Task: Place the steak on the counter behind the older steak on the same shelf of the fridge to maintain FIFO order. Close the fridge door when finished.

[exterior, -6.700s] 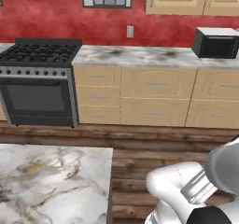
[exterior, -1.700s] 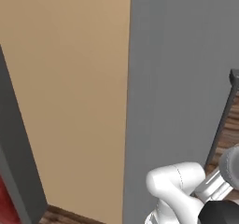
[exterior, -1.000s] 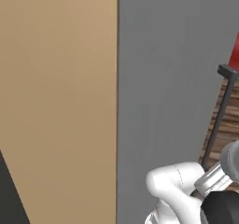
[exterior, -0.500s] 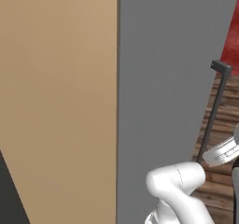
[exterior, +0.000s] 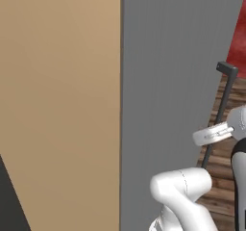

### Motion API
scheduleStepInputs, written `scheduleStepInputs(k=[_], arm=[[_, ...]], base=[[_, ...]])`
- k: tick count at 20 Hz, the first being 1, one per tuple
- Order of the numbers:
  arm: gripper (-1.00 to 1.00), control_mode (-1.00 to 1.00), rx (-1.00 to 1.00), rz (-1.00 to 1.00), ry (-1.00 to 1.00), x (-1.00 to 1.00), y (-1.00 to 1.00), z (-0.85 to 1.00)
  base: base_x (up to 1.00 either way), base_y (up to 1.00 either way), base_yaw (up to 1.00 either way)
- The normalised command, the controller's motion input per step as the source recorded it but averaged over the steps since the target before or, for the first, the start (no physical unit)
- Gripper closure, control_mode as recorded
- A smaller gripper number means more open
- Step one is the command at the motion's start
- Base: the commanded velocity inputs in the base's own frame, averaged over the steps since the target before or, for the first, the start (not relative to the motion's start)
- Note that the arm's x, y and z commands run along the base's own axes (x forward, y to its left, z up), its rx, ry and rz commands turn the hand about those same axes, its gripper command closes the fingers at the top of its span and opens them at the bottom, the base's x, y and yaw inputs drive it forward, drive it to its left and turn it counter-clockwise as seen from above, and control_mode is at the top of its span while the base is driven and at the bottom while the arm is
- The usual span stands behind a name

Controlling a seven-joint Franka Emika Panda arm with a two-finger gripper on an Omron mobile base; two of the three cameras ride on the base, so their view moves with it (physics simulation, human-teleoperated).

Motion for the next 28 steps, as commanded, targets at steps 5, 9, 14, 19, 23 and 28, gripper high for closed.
scheduleStepInputs(k=[5,9,14,19,23,28], arm=[[-1.00,-1.00,0.20,0.00,-0.16,0.54,0.00,0.00],[-1.00,-1.00,0.17,0.00,-0.12,0.50,0.00,-0.07],[-1.00,-1.00,0.16,0.00,-0.10,0.45,0.01,-0.13],[-1.00,-1.00,0.15,0.00,-0.05,0.38,0.04,-0.21],[-1.00,-1.00,0.13,0.00,-0.02,0.36,0.11,-0.28],[-1.00,-1.00,0.11,0.00,-0.01,0.44,0.26,-0.28]], base=[[0.00,0.00,0.00],[0.00,0.00,0.00],[0.00,0.00,0.00],[0.00,0.00,0.00],[0.00,0.00,0.00],[0.00,0.00,0.00]])
